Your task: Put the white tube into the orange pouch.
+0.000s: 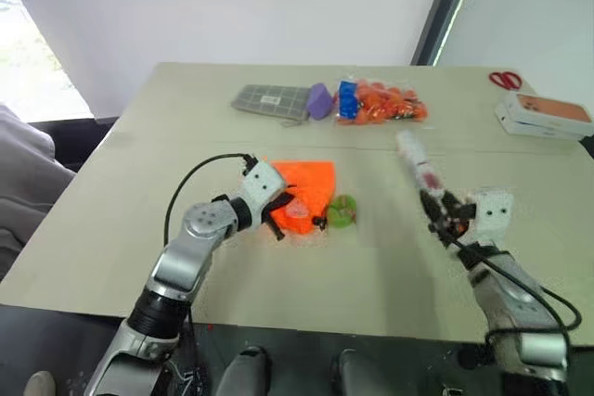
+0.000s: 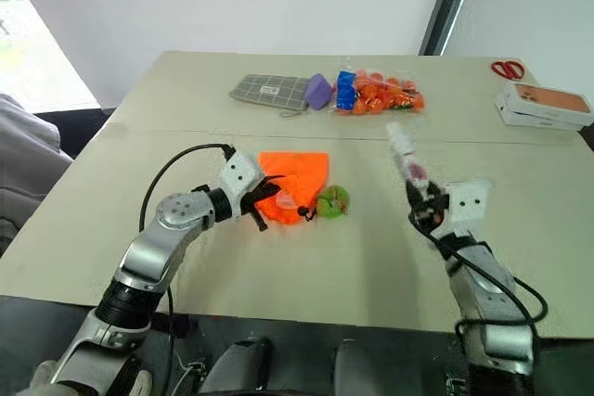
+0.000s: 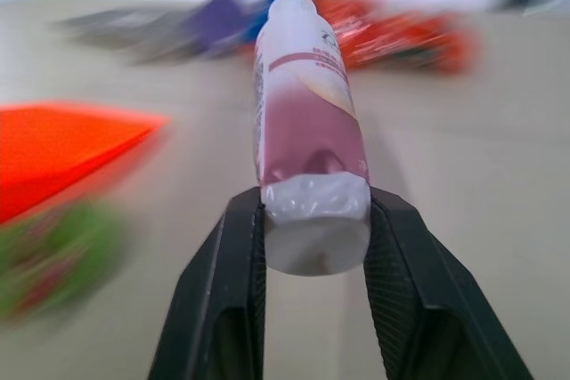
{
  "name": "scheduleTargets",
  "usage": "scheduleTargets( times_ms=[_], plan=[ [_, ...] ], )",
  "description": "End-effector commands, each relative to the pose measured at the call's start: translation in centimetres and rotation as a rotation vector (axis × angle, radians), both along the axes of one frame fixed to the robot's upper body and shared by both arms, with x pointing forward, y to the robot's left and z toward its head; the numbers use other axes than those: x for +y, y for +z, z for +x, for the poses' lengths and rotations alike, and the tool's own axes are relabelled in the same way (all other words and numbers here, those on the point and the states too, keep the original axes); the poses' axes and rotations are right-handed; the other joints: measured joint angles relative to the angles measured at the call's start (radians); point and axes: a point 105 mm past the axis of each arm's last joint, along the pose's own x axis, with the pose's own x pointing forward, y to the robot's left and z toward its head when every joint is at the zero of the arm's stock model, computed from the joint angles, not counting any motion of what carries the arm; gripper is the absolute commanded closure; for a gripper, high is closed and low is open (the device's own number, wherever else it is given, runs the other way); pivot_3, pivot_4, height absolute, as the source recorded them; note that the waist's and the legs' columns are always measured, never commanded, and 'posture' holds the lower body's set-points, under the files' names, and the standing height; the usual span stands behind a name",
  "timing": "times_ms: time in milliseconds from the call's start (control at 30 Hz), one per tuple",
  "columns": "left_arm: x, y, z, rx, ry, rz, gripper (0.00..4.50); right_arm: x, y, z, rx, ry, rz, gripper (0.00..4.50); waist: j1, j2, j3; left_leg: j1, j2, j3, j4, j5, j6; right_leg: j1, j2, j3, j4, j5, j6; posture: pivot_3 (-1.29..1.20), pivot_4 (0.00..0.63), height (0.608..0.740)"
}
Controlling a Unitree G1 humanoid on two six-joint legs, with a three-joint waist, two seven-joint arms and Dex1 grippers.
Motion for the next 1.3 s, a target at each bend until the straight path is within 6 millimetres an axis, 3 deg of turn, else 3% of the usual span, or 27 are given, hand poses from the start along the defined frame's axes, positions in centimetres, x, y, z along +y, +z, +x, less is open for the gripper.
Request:
scheduleTargets(
  times_ms=[33, 200, 367, 533, 867, 1033, 1300],
  plan=[
    [0.0, 0.8, 0.3, 0.063, -0.061, -0.057, 4.5, 2.0, 1.1, -3.1, 0.04, 0.235, 0.094, 3.54, -0.002, -0.001, 0.0, 0.0, 0.0, 0.0, 0.0, 0.0, 0.0, 0.0, 0.0, 0.0, 0.0, 0.0, 0.0, 0.0, 0.15, 0.724],
    [0.4, 0.3, 0.5, 0.126, -0.115, -0.037, 4.5, 2.3, 1.3, -4.9, 0.11, 0.316, 0.172, 3.54, -0.009, -0.002, 0.001, 0.0, 0.0, 0.001, 0.001, 0.0, 0.0, -0.001, 0.0, 0.0, -0.001, -0.001, 0.001, 0.0, 0.15, 0.724],
    [0.2, 0.5, 0.8, 0.156, -0.155, -0.054, 4.5, 4.9, 0.9, -7.5, 0.202, 0.473, 0.177, 3.54, 0.0, -0.003, 0.002, 0.0, 0.001, 0.0, 0.001, 0.0, 0.0, -0.002, 0.0, -0.001, -0.001, -0.001, 0.0, 0.0, 0.15, 0.724],
    [-0.1, 0.7, 0.9, 0.173, -0.182, -0.056, 4.5, 6.9, 0.3, -8.9, 0.249, 0.565, 0.166, 3.54, 0.0, -0.006, 0.003, -0.002, 0.0, 0.001, 0.001, 0.0, 0.0, -0.002, -0.001, 0.0, -0.003, 0.001, -0.002, 0.0, 0.15, 0.724],
    [-0.8, 1.3, -0.1, 0.163, -0.236, -0.058, 4.5, 9.5, 0.3, -7.1, 0.206, 0.566, 0.136, 3.54, -0.001, -0.008, 0.004, -0.002, 0.001, 0.001, 0.001, 0.0, 0.0, -0.002, -0.001, 0.0, -0.003, 0.0, -0.001, 0.0, 0.15, 0.724],
    [-1.3, 2.0, -1.0, 0.149, -0.272, -0.065, 4.5, 9.5, 0.2, -5.0, 0.172, 0.483, 0.089, 3.54, -0.001, -0.008, 0.004, -0.002, 0.001, 0.0, 0.0, 0.0, 0.0, -0.003, -0.001, 0.0, -0.003, 0.002, -0.004, 0.0, 0.15, 0.724],
    [-1.9, 1.7, -2.6, 0.126, -0.316, 0.005, 4.5, 10.0, 1.2, -3.5, 0.123, 0.384, 0.117, 3.54, -0.004, -0.008, 0.004, -0.002, 0.001, 0.0, 0.0, 0.0, 0.0, -0.003, -0.001, 0.0, -0.003, 0.002, -0.004, 0.0, 0.15, 0.724]
  ],
)
